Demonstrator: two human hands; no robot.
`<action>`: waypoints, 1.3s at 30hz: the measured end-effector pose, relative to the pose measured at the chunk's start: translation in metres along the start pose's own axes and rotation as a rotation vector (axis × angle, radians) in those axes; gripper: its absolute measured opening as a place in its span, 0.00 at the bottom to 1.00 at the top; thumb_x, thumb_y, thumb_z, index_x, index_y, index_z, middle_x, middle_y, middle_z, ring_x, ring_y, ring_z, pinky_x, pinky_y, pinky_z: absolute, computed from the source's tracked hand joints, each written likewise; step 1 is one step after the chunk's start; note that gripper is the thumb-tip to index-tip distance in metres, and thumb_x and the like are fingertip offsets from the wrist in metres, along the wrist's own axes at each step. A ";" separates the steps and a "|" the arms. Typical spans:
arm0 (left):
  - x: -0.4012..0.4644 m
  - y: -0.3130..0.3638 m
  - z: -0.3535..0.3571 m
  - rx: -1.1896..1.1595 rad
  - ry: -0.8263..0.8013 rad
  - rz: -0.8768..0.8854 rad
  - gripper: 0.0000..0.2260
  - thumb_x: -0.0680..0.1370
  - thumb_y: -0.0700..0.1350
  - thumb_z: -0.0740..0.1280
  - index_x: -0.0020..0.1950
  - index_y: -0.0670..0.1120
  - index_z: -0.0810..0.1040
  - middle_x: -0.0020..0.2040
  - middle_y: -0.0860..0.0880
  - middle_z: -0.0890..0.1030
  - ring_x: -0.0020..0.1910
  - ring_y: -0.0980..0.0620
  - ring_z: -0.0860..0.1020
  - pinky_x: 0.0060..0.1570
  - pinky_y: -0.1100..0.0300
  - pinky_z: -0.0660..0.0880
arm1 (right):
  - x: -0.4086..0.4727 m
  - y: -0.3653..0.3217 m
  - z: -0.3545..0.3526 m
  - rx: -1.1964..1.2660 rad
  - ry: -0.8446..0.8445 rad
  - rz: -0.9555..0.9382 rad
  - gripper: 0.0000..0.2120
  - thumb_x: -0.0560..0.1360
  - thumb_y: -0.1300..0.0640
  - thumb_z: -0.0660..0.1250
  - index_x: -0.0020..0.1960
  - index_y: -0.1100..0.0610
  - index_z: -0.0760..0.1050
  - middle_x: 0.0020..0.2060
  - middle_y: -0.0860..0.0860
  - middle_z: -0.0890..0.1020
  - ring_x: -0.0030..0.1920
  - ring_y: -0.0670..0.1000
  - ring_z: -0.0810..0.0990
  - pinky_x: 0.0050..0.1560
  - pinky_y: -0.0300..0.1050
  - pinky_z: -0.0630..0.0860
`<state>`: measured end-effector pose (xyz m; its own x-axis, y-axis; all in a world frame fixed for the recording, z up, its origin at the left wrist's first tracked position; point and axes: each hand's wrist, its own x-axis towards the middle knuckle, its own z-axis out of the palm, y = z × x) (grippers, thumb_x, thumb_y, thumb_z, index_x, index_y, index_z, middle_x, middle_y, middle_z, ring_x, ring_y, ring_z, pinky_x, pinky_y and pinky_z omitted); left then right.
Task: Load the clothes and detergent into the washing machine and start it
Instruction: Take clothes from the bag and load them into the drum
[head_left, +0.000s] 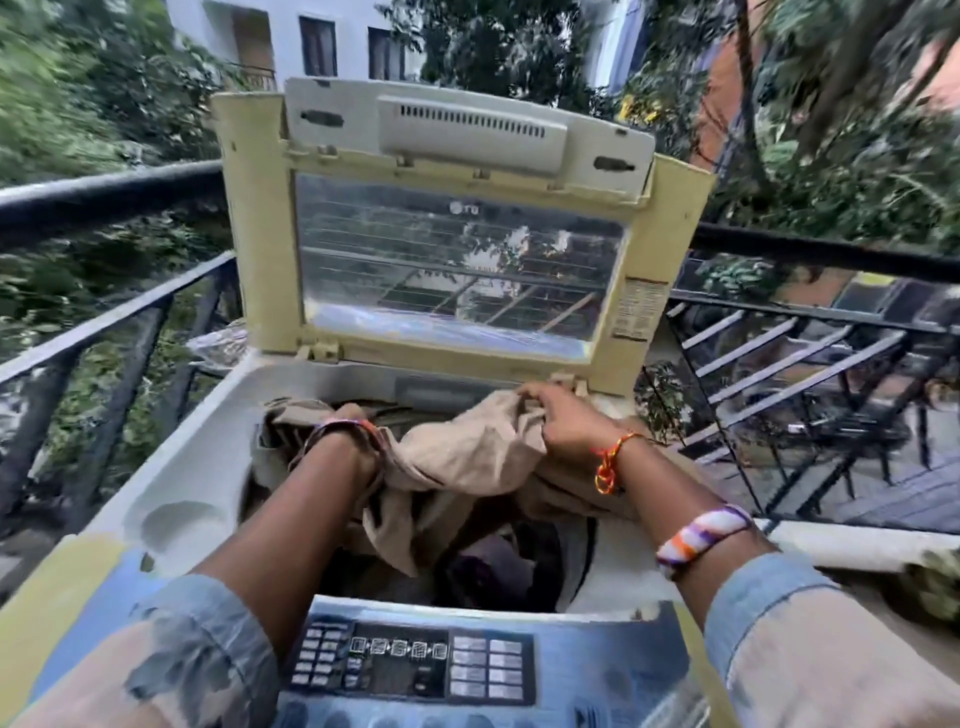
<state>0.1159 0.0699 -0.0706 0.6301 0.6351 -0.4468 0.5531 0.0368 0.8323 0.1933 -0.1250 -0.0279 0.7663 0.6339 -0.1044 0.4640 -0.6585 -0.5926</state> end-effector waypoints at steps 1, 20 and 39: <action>0.003 0.002 0.000 -0.060 -0.064 0.015 0.18 0.81 0.43 0.55 0.68 0.37 0.67 0.62 0.39 0.74 0.54 0.41 0.77 0.44 0.59 0.74 | -0.007 -0.002 0.000 0.005 -0.026 0.004 0.21 0.71 0.66 0.68 0.63 0.64 0.70 0.53 0.55 0.79 0.56 0.53 0.76 0.52 0.37 0.72; -0.043 0.027 0.168 1.143 -0.658 0.746 0.51 0.69 0.43 0.75 0.76 0.41 0.38 0.75 0.33 0.44 0.75 0.38 0.54 0.72 0.54 0.56 | -0.089 0.131 -0.004 0.142 0.048 0.377 0.43 0.71 0.51 0.70 0.75 0.46 0.45 0.72 0.51 0.64 0.69 0.47 0.65 0.56 0.32 0.64; -0.127 0.110 0.174 -0.369 -0.816 0.931 0.16 0.65 0.34 0.60 0.36 0.53 0.82 0.24 0.59 0.80 0.28 0.67 0.76 0.32 0.71 0.74 | -0.152 0.208 -0.005 0.213 0.612 0.342 0.54 0.46 0.32 0.70 0.68 0.51 0.65 0.64 0.49 0.70 0.66 0.41 0.69 0.66 0.41 0.68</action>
<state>0.1918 -0.1406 0.0208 0.9159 -0.1107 0.3858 -0.3715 0.1301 0.9193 0.1752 -0.3604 -0.1308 0.9928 0.0256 0.1166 0.1054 -0.6465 -0.7556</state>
